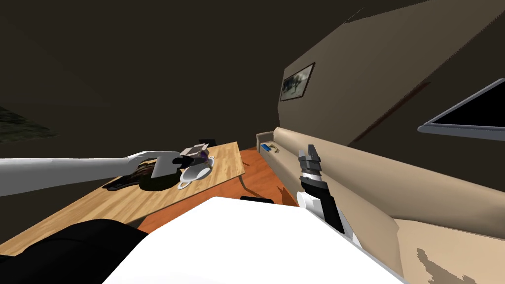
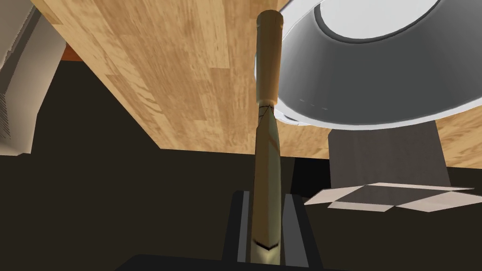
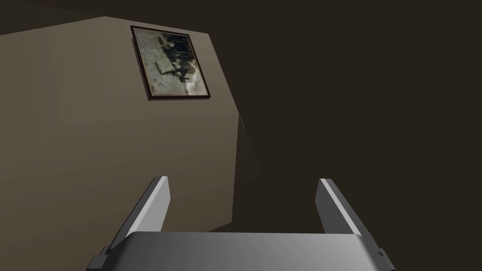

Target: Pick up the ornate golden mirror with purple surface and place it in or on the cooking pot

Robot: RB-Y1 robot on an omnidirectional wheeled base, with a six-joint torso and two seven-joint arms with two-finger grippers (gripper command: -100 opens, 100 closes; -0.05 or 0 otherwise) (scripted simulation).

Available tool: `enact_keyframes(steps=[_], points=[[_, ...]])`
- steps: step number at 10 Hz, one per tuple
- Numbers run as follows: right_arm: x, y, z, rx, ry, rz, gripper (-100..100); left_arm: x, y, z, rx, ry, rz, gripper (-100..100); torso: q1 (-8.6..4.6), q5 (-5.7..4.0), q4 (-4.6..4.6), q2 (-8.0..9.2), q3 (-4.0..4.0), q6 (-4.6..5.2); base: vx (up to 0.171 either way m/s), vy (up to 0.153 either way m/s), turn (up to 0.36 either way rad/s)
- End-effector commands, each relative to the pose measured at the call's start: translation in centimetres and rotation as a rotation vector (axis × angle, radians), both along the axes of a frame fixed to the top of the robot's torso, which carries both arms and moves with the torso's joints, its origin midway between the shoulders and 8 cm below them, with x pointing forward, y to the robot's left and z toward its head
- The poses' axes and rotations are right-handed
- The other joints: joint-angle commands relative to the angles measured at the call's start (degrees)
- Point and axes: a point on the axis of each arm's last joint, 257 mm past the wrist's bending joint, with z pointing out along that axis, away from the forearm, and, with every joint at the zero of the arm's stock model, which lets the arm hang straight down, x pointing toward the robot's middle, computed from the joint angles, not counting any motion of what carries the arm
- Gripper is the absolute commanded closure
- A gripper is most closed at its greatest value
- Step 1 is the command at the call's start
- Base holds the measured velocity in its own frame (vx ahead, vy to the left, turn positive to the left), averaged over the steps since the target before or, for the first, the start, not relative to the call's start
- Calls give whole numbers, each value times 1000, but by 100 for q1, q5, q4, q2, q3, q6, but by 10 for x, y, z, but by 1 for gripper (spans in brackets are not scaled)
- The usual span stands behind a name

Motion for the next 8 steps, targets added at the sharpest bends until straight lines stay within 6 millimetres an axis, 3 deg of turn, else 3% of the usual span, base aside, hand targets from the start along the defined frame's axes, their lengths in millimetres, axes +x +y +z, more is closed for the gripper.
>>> enact_keyframes(steps=[1,5,7,8], points=[[0,0,0,0,0,0,0,10,-11,13,7,-2,-21,100,0,0,0,0,0,0,-18,141,82],[0,0,0,0,0,0,0,23,-27,31,13,-7,-46,100,39,0,5,7,6,-5,-14,173,46],[0,0,0,0,0,0,0,23,-27,31,13,-7,-46,100,23,-1,4,6,5,-4,-6,81,2],[0,0,0,0,0,0,0,30,-38,41,18,-8,-62,100,-10,-7,4,6,5,-2,-18,104,78]])
